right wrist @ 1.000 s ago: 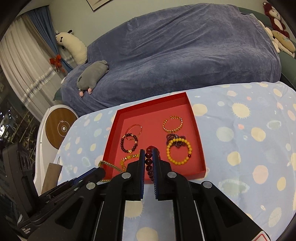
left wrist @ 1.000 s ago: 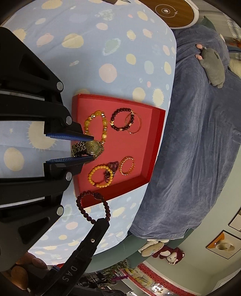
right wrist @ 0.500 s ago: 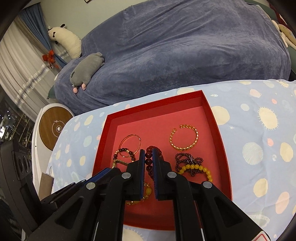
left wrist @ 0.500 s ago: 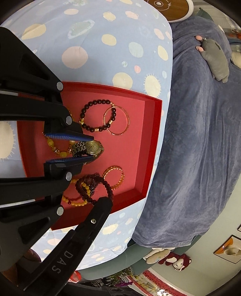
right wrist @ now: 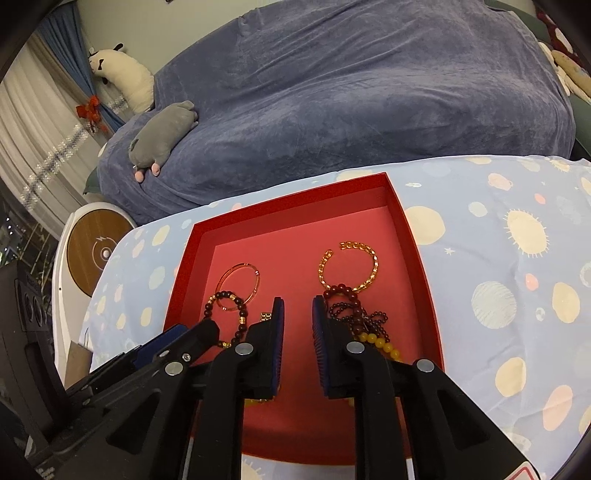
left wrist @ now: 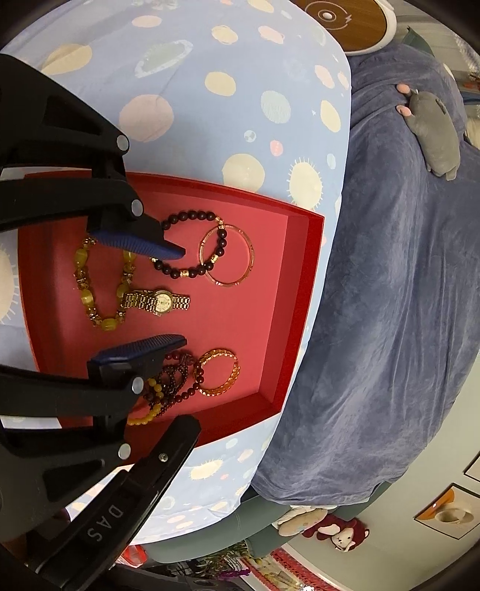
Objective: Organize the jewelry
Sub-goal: 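Carry the watch and red bracelet into the red box and open both grippers, then withdraw both grippers from the box toward the gold hoop earrings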
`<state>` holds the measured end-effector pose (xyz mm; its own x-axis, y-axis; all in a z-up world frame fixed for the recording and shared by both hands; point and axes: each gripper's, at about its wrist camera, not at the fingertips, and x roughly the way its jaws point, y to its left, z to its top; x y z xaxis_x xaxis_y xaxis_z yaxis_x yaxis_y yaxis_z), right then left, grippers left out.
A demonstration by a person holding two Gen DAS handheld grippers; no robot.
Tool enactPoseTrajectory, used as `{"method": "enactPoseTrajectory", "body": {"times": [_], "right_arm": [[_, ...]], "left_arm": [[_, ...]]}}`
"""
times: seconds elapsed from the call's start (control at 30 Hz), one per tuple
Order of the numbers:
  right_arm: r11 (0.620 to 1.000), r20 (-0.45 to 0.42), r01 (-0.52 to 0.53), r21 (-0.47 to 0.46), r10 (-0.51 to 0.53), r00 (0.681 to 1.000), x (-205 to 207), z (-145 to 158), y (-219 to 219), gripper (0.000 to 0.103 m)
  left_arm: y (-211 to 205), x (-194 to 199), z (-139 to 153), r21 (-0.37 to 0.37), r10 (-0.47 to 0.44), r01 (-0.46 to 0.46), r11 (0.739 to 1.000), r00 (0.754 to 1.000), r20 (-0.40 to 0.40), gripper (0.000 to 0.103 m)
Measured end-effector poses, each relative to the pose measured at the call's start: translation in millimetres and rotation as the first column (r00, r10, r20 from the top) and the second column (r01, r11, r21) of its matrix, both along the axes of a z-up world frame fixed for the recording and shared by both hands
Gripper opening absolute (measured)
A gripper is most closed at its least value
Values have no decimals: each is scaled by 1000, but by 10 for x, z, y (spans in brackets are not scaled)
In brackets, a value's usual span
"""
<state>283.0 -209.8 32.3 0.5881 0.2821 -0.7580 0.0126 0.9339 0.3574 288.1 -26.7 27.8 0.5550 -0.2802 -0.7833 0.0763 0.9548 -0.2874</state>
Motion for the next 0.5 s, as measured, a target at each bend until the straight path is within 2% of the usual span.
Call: {"method": "enactPoseTrajectory", "body": {"times": [0.5], "right_arm": [[999,-21,38,-1,-38,999,-927,82,-205,19]], "left_arm": [[121,-752,136,-4,6,-6,1000,1000,-7,40]]}}
